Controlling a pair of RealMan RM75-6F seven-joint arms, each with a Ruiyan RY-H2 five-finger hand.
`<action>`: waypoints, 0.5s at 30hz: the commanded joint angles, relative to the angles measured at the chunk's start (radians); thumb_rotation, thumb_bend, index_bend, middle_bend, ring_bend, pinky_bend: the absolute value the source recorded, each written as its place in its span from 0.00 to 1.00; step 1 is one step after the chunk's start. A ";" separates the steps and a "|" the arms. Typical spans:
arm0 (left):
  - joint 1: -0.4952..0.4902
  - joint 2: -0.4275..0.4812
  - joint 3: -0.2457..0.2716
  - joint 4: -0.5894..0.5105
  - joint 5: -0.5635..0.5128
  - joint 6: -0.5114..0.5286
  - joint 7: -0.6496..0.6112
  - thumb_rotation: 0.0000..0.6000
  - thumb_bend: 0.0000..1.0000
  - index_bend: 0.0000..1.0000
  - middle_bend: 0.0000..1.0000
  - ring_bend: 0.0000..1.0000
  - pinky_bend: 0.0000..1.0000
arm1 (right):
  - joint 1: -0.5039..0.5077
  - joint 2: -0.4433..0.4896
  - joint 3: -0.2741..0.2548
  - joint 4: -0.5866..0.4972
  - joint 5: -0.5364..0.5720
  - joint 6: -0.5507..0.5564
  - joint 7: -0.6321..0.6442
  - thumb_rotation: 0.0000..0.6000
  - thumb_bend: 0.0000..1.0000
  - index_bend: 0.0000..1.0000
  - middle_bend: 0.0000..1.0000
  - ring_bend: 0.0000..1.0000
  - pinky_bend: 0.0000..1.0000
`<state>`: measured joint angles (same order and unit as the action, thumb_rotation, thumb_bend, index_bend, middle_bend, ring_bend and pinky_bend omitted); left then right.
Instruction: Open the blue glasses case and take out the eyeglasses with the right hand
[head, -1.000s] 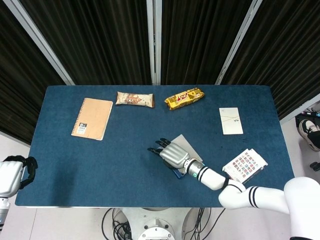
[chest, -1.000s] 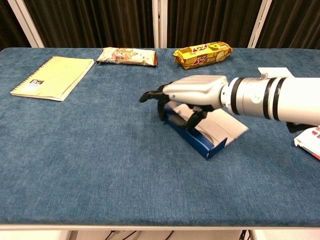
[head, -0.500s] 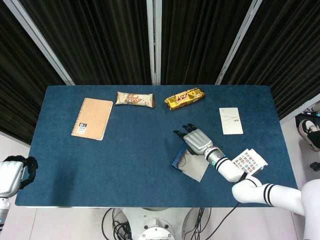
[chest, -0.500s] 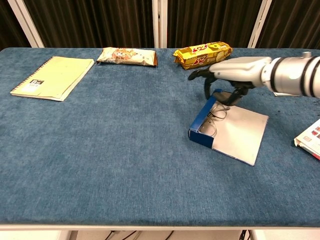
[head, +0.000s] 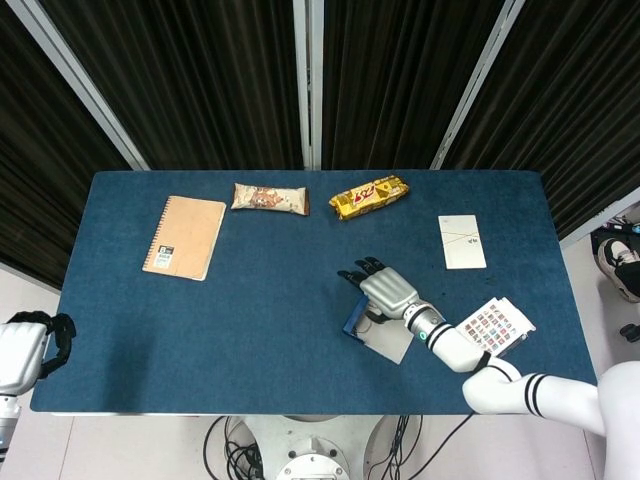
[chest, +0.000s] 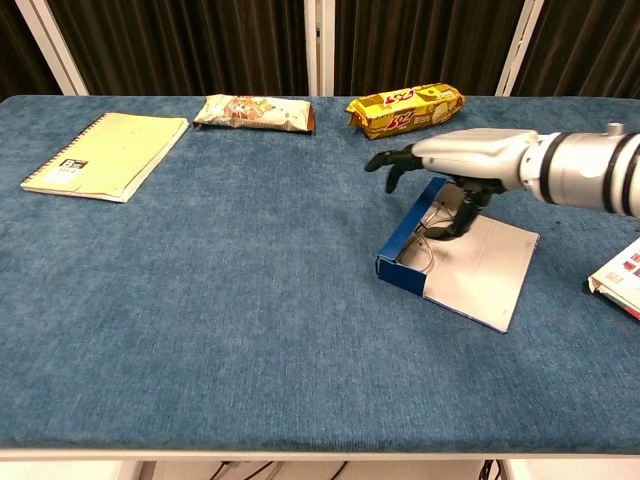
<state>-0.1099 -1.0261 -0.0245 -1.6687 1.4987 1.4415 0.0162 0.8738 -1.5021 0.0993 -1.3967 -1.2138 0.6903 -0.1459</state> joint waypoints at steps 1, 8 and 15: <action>0.000 0.000 0.000 0.000 0.000 0.000 -0.001 1.00 0.58 0.66 0.65 0.46 0.41 | 0.013 -0.020 0.015 0.013 -0.003 -0.009 0.017 1.00 0.30 0.04 0.21 0.00 0.00; 0.000 0.001 0.000 0.000 0.001 0.000 -0.004 1.00 0.58 0.66 0.65 0.46 0.41 | 0.070 -0.110 0.065 0.093 0.044 -0.044 0.018 1.00 0.33 0.05 0.23 0.00 0.00; 0.000 0.002 0.001 0.001 0.001 -0.002 -0.010 1.00 0.58 0.66 0.65 0.46 0.41 | 0.136 -0.211 0.121 0.222 0.142 -0.061 -0.038 1.00 0.34 0.06 0.25 0.00 0.00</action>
<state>-0.1102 -1.0237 -0.0238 -1.6676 1.4995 1.4397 0.0065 0.9878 -1.6860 0.2009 -1.2078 -1.1022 0.6370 -0.1622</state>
